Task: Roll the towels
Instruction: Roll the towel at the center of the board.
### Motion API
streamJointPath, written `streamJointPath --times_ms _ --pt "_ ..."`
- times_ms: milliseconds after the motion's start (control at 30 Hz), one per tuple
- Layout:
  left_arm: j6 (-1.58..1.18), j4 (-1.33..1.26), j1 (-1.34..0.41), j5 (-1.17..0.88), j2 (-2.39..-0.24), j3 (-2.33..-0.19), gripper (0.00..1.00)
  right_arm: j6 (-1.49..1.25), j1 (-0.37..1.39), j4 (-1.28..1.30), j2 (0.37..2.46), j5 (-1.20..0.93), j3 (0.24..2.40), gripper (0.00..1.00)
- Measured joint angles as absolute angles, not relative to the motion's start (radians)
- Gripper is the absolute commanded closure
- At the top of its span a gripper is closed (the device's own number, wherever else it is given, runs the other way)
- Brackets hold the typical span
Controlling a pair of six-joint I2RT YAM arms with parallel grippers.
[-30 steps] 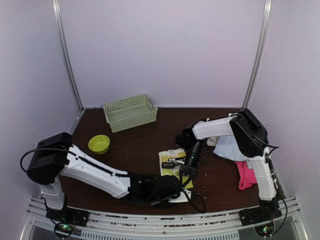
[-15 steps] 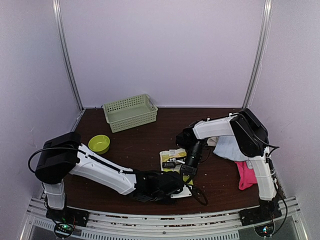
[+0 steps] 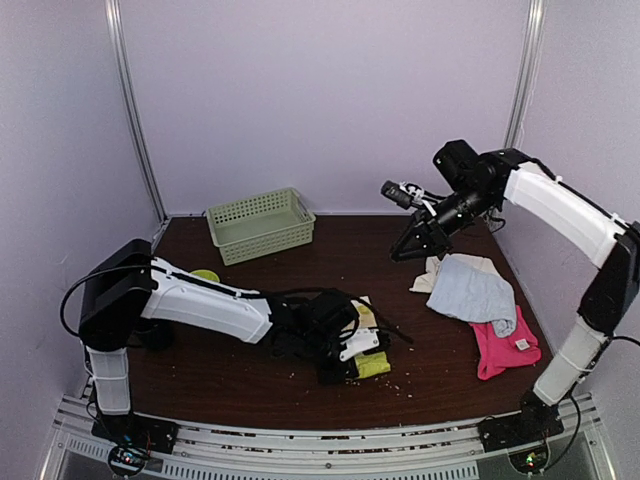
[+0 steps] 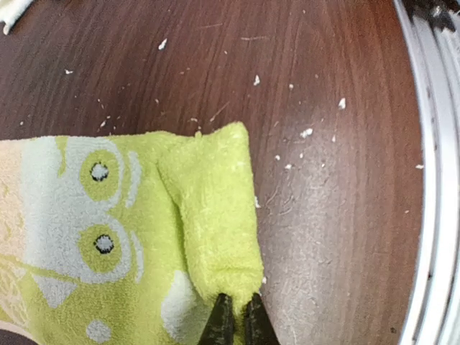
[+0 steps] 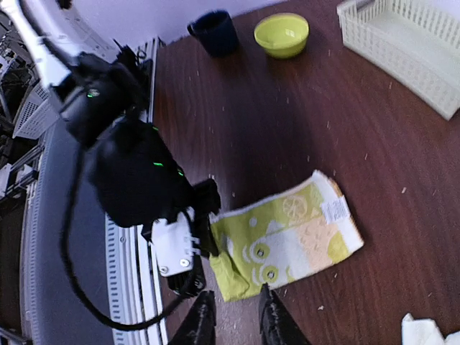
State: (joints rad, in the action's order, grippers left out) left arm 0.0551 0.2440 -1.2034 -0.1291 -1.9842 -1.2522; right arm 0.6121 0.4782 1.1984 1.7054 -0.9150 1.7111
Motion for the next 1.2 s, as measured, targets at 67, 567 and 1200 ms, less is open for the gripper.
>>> streamJointPath --times_ms 67,567,1200 --pt "0.011 0.266 -1.158 -0.25 -1.998 -1.284 1.0 0.586 0.482 1.117 1.576 -0.936 1.628 0.73" --pt "-0.224 0.303 -0.95 -0.855 -2.268 -1.498 1.0 0.626 0.82 0.901 1.298 -0.736 1.14 0.83" --pt "-0.273 0.24 -0.943 -0.915 -2.268 -1.456 0.95 0.742 1.0 0.474 1.512 -0.27 0.883 0.63"
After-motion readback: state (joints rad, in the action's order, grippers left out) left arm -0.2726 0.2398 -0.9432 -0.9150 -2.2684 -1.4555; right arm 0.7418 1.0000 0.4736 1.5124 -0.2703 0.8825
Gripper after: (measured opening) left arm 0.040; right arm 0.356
